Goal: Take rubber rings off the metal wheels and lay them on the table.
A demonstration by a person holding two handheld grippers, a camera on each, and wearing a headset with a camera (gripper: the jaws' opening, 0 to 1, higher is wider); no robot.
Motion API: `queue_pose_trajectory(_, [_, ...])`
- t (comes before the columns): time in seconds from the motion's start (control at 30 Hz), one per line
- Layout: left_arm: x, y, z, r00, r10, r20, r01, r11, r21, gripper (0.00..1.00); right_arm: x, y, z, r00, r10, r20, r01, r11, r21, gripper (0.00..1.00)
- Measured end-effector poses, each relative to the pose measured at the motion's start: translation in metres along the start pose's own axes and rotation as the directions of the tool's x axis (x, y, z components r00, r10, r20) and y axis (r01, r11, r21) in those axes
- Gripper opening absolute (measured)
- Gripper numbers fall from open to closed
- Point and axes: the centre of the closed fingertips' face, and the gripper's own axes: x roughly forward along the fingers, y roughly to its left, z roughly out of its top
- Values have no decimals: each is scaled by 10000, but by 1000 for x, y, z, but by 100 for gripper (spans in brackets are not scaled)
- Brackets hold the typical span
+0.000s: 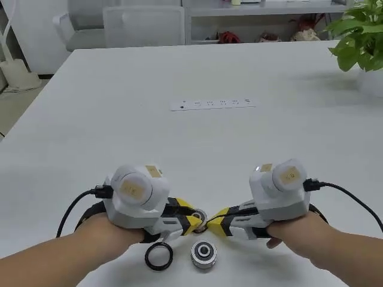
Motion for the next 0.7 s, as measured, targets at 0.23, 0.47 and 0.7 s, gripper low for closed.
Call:
queue_pose_trajectory(0.23, [-1,-2,-1,9998,27,-180,-25,9999,137,13,-4,-8,6,9991,-233,364,209,9977,648,0])
queue_pose_trajectory(0.47, [-1,-3,-1,9994,170,-309,-164,9997,187,13,-6,-8,10,9978,-278,609,216,9948,994,0])
queue_pose_trajectory(0.7, [-1,-3,-1,9987,282,-433,-271,9993,270,13,-8,-7,16,9949,-269,977,126,9894,1447,0])
